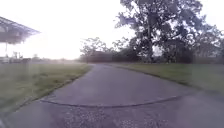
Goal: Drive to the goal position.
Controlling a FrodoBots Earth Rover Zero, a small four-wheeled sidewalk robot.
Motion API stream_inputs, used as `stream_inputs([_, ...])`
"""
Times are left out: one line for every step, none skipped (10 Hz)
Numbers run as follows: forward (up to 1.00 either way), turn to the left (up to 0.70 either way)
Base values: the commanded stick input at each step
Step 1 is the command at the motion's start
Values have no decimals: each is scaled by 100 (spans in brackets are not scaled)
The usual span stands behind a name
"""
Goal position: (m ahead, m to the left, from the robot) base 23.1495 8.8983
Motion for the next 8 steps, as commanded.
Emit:
stream_inputs([70,0])
stream_inputs([70,0])
stream_inputs([70,0])
stream_inputs([70,0])
stream_inputs([70,0])
stream_inputs([70,0])
stream_inputs([70,0])
stream_inputs([70,0])
